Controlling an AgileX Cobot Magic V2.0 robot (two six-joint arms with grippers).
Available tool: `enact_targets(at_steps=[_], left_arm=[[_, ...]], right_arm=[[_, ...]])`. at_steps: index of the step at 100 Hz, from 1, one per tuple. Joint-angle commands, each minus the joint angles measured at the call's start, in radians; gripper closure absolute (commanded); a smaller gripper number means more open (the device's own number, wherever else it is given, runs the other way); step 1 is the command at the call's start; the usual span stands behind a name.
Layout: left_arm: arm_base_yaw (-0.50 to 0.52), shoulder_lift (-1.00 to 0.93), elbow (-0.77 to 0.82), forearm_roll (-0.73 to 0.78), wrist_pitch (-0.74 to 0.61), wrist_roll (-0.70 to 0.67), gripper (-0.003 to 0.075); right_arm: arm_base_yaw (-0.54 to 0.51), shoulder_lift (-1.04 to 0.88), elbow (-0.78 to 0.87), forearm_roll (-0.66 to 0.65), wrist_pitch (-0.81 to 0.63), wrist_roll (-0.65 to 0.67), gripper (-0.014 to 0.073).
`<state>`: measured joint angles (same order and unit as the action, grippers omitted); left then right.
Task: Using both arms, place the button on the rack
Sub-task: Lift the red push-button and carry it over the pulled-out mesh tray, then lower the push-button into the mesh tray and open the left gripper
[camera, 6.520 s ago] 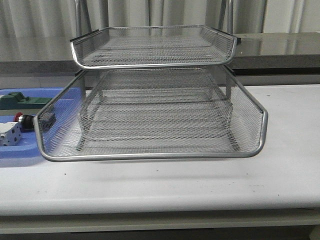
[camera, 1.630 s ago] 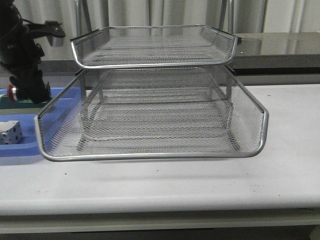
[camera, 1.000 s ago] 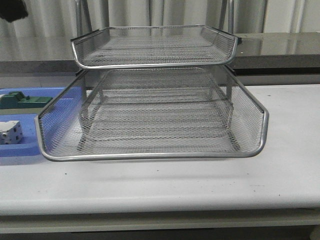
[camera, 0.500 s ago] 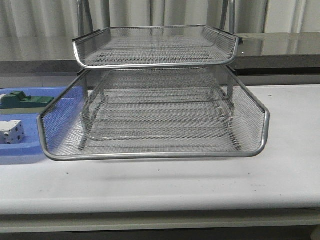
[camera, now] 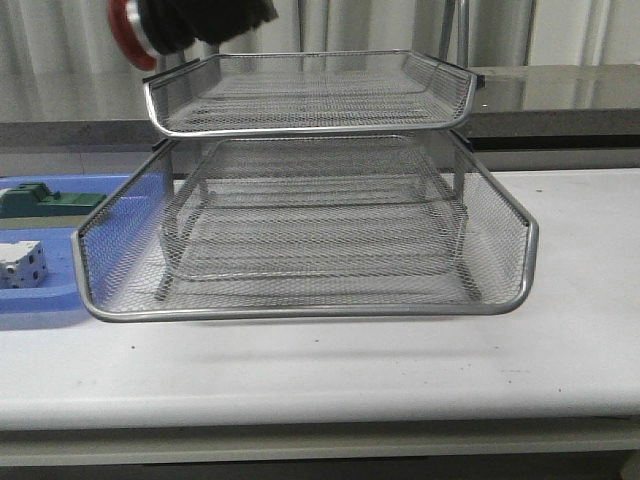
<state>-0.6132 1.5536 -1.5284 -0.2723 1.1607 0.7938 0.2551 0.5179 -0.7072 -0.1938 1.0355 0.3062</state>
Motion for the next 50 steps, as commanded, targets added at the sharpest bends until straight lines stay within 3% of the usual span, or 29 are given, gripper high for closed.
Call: enact_targets(at_steps=[1,50], left_arm=[[-0.016,0.008,-0.022,-0.028,-0.097,-0.01,0.0741],[-0.019,0.207,-0.022,-0.08,-0.141,-0.01,0.0734]], right_arm=[[0.001,0.006,-0.033,-0.028,-0.048,0.0,0.0664],[0.001,0.006,-0.033,-0.028,-0.048,0.0,0.0664]])
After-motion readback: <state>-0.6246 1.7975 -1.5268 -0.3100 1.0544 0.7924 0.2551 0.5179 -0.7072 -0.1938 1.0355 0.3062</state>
